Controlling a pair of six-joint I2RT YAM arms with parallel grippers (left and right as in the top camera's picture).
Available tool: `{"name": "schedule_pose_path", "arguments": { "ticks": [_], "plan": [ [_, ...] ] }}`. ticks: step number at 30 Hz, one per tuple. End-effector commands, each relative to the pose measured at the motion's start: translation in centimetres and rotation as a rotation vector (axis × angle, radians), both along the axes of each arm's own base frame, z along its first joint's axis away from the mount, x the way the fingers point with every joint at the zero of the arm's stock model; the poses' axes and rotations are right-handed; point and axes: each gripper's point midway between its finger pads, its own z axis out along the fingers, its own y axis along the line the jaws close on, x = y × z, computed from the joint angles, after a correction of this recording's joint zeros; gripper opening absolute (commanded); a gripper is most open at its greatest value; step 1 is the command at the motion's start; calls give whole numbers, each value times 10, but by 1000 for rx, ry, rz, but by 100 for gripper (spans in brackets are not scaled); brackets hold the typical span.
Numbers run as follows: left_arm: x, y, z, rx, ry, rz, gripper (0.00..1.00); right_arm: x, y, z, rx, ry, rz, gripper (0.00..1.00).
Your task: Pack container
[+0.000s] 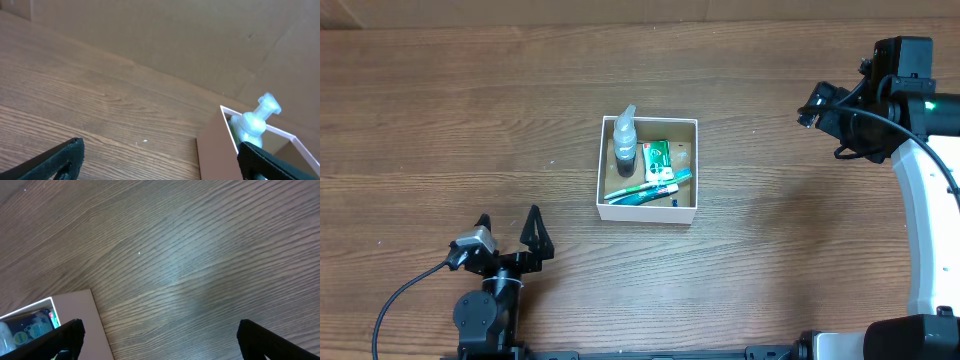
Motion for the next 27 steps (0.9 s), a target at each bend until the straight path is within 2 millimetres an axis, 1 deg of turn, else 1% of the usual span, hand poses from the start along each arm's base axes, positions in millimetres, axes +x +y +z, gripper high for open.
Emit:
{"name": "schedule_pose_path", "arguments": {
  "ticks": [1, 3, 27],
  "plan": [
    [-1, 7, 0, 3, -6, 38, 100, 2, 0, 6, 1, -21, 4, 100],
    [0, 4, 0, 23, -6, 17, 100, 2, 0, 6, 1, -21, 4, 100],
    [0, 4, 0, 24, -5, 18, 100, 2, 0, 6, 1, -21, 4, 100]
  ]
}}
